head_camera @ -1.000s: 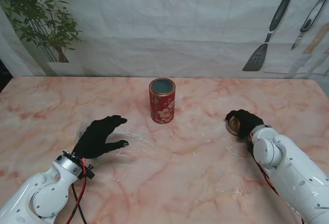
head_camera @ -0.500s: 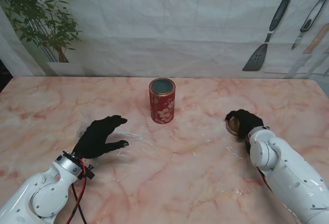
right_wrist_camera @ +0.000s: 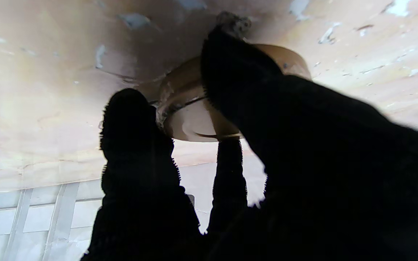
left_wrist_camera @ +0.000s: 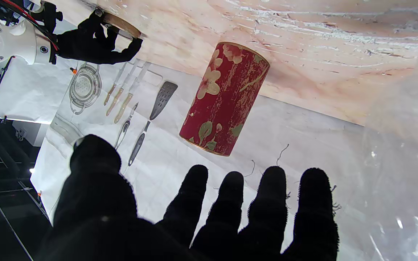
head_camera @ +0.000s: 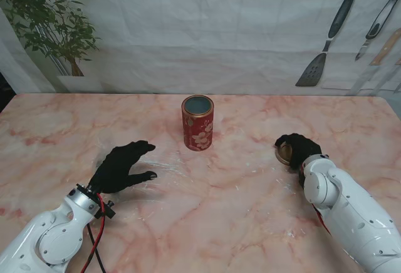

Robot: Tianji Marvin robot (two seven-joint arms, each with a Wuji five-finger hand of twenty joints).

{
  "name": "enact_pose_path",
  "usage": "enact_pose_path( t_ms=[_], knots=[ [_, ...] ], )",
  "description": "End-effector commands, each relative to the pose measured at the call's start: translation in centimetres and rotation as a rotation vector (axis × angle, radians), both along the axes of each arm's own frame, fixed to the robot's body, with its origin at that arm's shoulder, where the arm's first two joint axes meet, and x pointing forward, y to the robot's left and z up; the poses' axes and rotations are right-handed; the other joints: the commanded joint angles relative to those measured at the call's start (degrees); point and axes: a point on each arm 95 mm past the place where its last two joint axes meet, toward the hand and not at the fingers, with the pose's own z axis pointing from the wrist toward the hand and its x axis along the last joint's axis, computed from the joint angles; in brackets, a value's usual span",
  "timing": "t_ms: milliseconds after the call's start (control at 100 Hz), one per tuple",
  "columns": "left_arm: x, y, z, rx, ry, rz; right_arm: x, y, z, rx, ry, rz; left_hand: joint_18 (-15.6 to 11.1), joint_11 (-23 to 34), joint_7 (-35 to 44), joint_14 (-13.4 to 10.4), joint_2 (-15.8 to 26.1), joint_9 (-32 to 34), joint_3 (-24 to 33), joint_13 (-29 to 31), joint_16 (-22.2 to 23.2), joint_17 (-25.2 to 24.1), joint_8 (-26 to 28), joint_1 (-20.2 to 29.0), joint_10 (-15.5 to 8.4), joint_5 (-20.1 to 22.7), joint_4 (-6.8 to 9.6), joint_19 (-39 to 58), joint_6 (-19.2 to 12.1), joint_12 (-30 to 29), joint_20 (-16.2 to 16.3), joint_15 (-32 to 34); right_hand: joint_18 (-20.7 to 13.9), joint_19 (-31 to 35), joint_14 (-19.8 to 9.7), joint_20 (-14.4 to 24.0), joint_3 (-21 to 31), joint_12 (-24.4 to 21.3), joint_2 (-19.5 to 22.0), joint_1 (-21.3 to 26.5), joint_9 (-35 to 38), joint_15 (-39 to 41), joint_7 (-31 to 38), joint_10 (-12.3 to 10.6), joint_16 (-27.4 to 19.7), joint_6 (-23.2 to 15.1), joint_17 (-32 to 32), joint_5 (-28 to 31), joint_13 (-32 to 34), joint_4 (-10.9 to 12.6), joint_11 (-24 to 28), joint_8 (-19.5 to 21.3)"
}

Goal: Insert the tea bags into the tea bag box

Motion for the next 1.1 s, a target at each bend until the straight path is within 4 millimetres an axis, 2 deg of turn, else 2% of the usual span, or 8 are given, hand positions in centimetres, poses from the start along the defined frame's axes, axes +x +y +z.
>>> enact_pose_path(
  t_ms=[0, 310, 750, 1090],
  knots=[
    [0.0, -0.1, 0.1, 0.004, 0.005, -0.009, -0.6, 0.2, -1.2, -0.005, 0.046, 0.005, -1.56, 0.23, 0.0, -1.66, 1.2, -0.21, 0.45, 0.98, 0.4, 0.07, 0.46, 1.35, -1.25, 1.12, 1.3, 1.54, -0.86, -0.26, 0.46, -0.79, -0.14, 2.59, -29.7, 0.43, 13.82, 9.69, 9.09, 10.88, 17.53, 20.7, 7.08, -2.13, 4.34, 6.58, -1.36, 7.4, 20.92, 6.17, 34.2, 2.48],
    [0.0, 0.0, 0.0, 0.004, 0.01, -0.009, 0.3, 0.7, 0.3, -0.008, 0.005, 0.006, -1.54, 0.24, 0.03, -1.67, 1.11, -0.15, 0.45, 1.12, 0.43, 0.1, 0.47, 1.38, -1.34, 1.29, 1.29, 1.57, -0.81, -0.27, 0.47, -0.76, 0.08, 2.84, -29.51, 1.06, 14.26, 9.99, 8.64, 10.83, 18.44, 20.72, 6.78, -1.99, 4.89, 6.66, -1.33, 8.06, 21.25, 6.29, 33.29, 2.5],
    [0.0, 0.1, 0.0, 0.006, 0.012, -0.009, 0.5, 1.1, 0.4, -0.004, -0.007, 0.007, -1.53, 0.22, 0.0, -1.72, 1.14, -0.17, 0.45, 1.14, 0.42, 0.03, 0.47, 1.37, -1.31, 1.21, 1.29, 1.51, -0.88, -0.28, 0.45, -0.81, 0.65, 2.93, -29.39, 1.37, 14.42, 10.6, 8.42, 10.88, 18.81, 20.87, 6.41, -2.03, 5.58, 6.48, -1.29, 8.26, 21.33, 6.31, 33.0, 2.47],
    [-0.1, 0.0, -0.1, 0.001, 0.012, -0.012, 0.3, 1.0, -0.1, -0.007, 0.09, 0.015, -1.51, 0.16, -0.05, -1.74, 1.19, -0.25, 0.49, 1.07, 0.42, 0.01, 0.46, 1.47, -1.15, 0.76, 1.31, 1.47, -1.66, -0.3, 0.43, -0.83, 0.76, 2.8, -28.68, 2.31, 12.22, 12.39, 11.3, 11.06, 15.6, 21.2, 2.31, 0.78, 5.31, 3.1, -2.45, 0.77, 19.26, 6.25, 32.53, 0.87]
  ],
)
